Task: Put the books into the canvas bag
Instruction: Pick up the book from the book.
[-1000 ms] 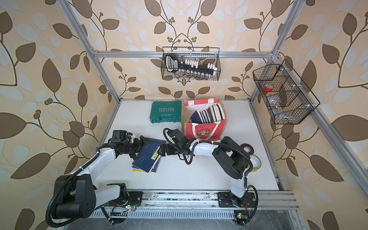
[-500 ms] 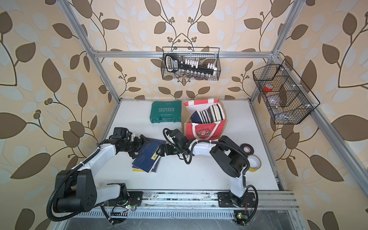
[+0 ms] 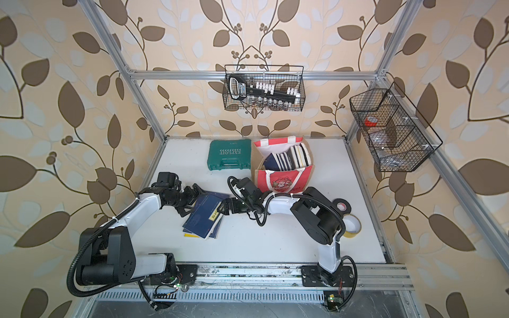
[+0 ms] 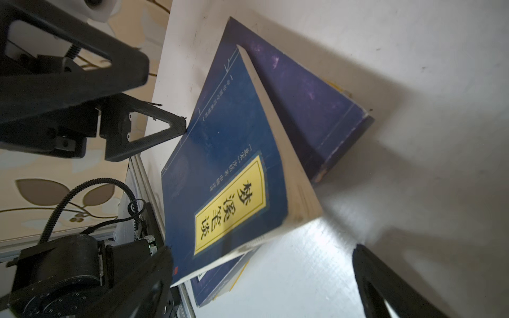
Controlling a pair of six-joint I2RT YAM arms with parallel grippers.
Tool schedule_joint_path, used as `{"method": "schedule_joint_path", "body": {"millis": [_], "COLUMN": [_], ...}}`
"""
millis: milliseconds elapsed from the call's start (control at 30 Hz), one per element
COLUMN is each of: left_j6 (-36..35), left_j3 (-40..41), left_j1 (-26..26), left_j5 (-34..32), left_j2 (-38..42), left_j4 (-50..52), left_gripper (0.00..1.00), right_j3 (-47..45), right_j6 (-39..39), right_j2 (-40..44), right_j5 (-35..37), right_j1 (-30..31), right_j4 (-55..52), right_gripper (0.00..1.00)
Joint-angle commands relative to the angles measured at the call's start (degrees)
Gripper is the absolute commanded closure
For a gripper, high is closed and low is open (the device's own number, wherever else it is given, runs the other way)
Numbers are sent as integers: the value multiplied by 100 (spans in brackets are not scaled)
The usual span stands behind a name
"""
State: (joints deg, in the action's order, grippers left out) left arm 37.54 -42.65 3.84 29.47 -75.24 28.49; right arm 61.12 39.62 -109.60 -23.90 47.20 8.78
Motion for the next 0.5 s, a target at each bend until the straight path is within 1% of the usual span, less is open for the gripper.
{"method": "schedule_joint_path", "body": {"millis": [0,133,267,400,467], "left_j6": [-137,-40,-19,-54,-68], "left_j3": [-103,-78,-72,-69,-33], "left_j1": [40,80,84,86,88], "left_j5": [-117,-320,-147,-196,-107], "left_j2": [-58,-58,-17,16,58], "left_j4": [150,195,91,157,103], "left_gripper": [1,1,1,1,1], "right_j3": [-100,-167,-173,-169,-163], "right_j6": [-8,18,11,22,34], "right_j2": [-35,-17,-31,-70,-90], "right_j5": [-160,-193,-211,-254,-266], "right_j1": [-18,-35,-40,-43,-40], "right_j4": [202,306,335,379,414], "right_gripper": [1,1,1,1,1]}}
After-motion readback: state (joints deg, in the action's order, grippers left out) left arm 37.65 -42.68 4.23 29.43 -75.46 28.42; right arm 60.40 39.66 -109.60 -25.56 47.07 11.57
